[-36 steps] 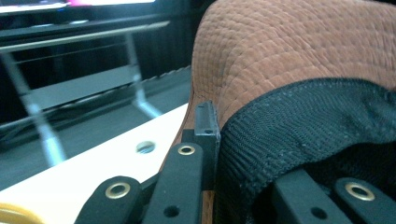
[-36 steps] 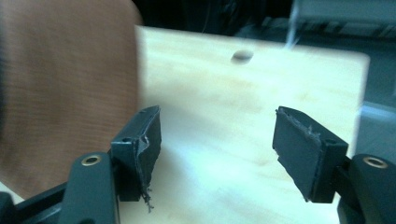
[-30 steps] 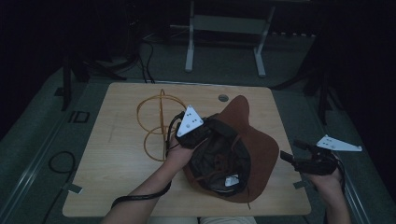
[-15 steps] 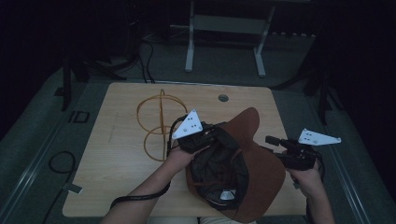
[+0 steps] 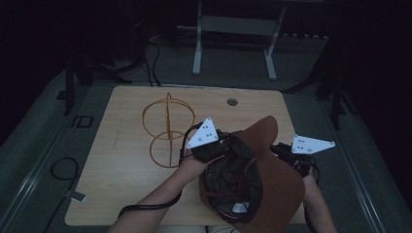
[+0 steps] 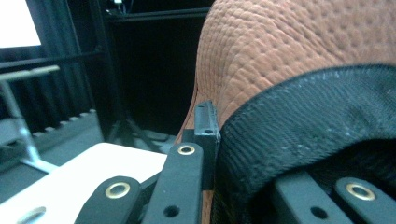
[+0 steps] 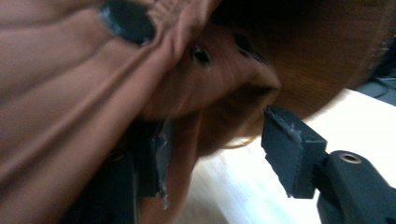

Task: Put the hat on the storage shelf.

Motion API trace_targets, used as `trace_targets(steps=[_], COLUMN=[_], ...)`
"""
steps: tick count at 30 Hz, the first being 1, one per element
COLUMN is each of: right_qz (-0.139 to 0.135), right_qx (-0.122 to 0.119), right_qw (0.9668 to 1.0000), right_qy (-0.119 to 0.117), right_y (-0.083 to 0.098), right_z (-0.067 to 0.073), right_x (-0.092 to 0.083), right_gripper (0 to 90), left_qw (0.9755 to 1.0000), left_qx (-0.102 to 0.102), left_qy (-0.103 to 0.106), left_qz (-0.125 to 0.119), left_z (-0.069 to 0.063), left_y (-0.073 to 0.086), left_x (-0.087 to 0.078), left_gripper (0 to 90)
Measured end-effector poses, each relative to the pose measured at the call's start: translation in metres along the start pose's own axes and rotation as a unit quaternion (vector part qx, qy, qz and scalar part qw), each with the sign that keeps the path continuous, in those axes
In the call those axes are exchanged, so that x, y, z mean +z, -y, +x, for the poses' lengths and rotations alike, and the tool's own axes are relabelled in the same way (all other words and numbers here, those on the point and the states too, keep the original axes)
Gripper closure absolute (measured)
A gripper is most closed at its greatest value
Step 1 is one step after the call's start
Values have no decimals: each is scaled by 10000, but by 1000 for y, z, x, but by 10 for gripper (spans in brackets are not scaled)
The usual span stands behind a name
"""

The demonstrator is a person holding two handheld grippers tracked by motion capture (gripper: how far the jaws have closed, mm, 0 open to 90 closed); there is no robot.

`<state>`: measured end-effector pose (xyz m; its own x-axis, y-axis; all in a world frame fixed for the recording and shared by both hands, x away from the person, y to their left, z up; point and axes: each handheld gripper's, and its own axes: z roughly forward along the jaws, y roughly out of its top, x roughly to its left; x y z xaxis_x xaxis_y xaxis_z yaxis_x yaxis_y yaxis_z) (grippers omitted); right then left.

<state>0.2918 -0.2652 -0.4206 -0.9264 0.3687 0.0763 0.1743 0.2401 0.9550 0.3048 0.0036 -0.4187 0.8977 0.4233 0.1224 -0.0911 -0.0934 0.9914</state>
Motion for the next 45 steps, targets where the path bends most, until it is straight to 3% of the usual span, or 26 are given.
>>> trace_targets(steps=[7, 11, 14, 19, 22, 26, 33, 37, 42, 45], right_qz=[-104, -183, -250, -240, -218, -258, -327, -443, -576, -658], right_qx=[208, 282, 325, 263, 268, 251, 316, 381, 419, 430], right_qw=[9992, 9986, 9986, 9993, 9994, 9993, 9987, 9979, 9972, 9967], right_qy=[-325, -414, -321, -83, -76, -125, -225, -261, -234, -200], right_y=[1, 2, 0, -1, -1, -2, -5, -7, -9, -10], right_z=[2, 3, 3, 1, 1, 1, -1, -4, -7, -8], right_x=[17, 26, 26, 24, 23, 21, 16, 10, 2, -3], right_gripper=[410, 427, 534, 804, 891, 898, 900, 900, 900, 900], left_qw=[9996, 9997, 9997, 9998, 9998, 9999, 9998, 9996, 9993, 9990], left_qx=[-243, -218, -210, -167, -153, -121, -140, -159, -29, -59], left_qy=[-30, 13, -9, 16, 50, 112, 79, 112, -49, -168], left_qz=[-111, -139, -141, -96, -87, -48, 119, 222, 382, 417], left_z=[-2, -8, -8, -9, -8, -7, 0, 2, 2, 4], left_y=[-3, -2, -4, -5, -5, -9, -17, -17, -15, -13], left_x=[4, 7, 7, 6, 6, 5, -1, -4, -8, -12], left_gripper=[859, 859, 859, 858, 857, 833, 629, 564, 519, 519])
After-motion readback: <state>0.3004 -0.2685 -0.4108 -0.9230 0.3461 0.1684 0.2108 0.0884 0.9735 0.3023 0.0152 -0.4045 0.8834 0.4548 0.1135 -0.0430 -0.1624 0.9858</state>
